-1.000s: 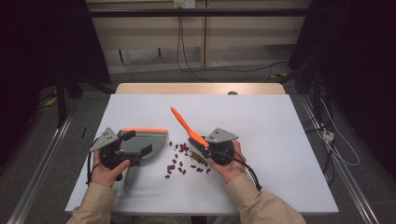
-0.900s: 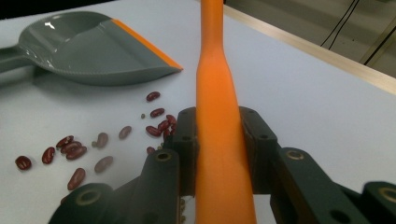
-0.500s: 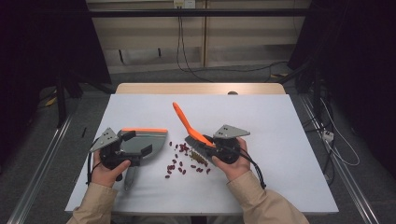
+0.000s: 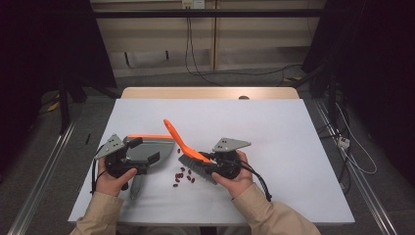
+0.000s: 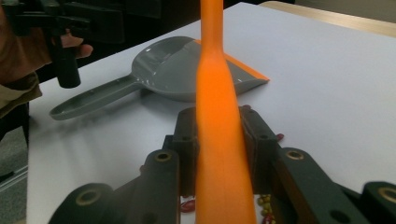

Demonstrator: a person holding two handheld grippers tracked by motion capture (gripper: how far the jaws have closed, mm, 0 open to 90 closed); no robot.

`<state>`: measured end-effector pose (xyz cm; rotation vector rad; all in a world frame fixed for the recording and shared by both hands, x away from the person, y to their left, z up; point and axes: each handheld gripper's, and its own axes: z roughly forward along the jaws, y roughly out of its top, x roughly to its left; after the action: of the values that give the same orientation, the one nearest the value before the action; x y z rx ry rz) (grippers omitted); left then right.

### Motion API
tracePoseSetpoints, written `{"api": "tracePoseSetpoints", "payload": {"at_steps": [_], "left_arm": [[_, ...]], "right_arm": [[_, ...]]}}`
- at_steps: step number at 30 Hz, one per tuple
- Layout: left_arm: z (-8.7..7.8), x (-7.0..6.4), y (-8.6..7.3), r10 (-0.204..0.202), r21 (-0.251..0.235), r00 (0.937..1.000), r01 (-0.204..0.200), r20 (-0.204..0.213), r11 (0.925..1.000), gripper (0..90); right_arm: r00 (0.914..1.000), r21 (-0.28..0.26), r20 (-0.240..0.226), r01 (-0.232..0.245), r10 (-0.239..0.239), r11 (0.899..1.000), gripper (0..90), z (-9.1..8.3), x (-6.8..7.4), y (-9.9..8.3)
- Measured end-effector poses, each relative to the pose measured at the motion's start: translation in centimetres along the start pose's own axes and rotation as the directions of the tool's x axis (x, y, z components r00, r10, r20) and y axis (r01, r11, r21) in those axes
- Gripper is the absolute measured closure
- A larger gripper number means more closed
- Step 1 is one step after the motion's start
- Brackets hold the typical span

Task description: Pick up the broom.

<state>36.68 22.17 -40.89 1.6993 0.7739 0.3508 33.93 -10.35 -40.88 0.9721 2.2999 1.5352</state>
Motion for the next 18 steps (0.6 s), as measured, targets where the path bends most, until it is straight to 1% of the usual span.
{"api": "tracePoseSetpoints", "payload": {"at_steps": [7,11,14,16,18], "left_arm": [[0.0,0.0,0.0,-0.003,-0.002,1.0000,0.003,0.002,1.0000,5.5],[0.0,0.0,0.0,-0.002,-0.001,1.0000,0.002,0.004,1.0000,5.5],[0.0,0.0,0.0,-0.004,0.002,1.0000,0.004,0.004,1.0000,5.4],[0.0,0.0,0.0,-0.006,-0.003,1.0000,0.006,0.003,1.0000,5.4],[-0.1,0.1,0.0,-0.001,-0.002,1.0000,0.001,0.000,1.0000,5.2]], "right_arm": [[0.9990,0.007,-0.042,-0.014,0.014,1.000,71.4,0.6,0.7,-0.1],[0.9985,0.012,-0.053,-0.014,0.015,1.000,71.4,0.9,1.0,-0.2],[0.9977,0.015,-0.063,-0.023,0.024,1.000,71.4,1.1,1.0,-0.3],[0.9957,0.013,-0.079,-0.047,0.048,0.999,71.4,1.2,1.1,-0.4],[0.9957,0.015,-0.082,-0.043,0.044,0.999,71.4,1.4,1.2,-0.4]]}}
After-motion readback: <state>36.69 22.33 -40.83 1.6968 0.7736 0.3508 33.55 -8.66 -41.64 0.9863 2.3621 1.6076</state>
